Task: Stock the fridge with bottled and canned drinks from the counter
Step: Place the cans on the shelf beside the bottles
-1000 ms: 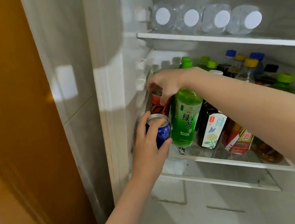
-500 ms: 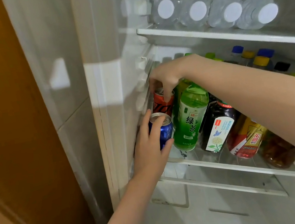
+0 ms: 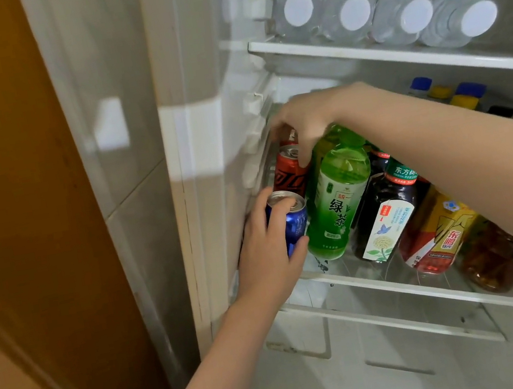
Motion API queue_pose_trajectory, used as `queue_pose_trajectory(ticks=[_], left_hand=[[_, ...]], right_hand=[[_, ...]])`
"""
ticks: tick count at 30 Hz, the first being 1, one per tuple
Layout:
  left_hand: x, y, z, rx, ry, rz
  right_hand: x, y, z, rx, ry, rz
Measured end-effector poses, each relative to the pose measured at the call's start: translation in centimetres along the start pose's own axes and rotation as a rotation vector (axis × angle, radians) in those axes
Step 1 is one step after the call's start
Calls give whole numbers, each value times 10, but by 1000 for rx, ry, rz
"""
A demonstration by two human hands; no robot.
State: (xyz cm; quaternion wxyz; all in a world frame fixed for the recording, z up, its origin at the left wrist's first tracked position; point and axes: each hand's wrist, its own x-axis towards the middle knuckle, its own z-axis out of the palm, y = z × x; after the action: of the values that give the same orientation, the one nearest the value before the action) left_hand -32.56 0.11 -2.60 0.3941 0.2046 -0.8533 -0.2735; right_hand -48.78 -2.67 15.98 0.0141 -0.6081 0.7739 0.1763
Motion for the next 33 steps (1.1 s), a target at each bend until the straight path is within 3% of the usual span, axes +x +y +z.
queue_pose_trajectory(ticks=[9, 23, 29, 33], left_hand=[[-2, 2, -1, -6, -6, 3], [1, 1, -1, 10, -32, -21], [1, 0, 4, 24, -51, -42], [-7, -3, 12, 56, -10, -34]], right_hand=[[5, 13, -4, 123, -72, 90], [13, 11, -1, -14, -95, 87], [5, 14, 2, 35, -42, 92], [-14, 16, 3, 133, 104, 105]])
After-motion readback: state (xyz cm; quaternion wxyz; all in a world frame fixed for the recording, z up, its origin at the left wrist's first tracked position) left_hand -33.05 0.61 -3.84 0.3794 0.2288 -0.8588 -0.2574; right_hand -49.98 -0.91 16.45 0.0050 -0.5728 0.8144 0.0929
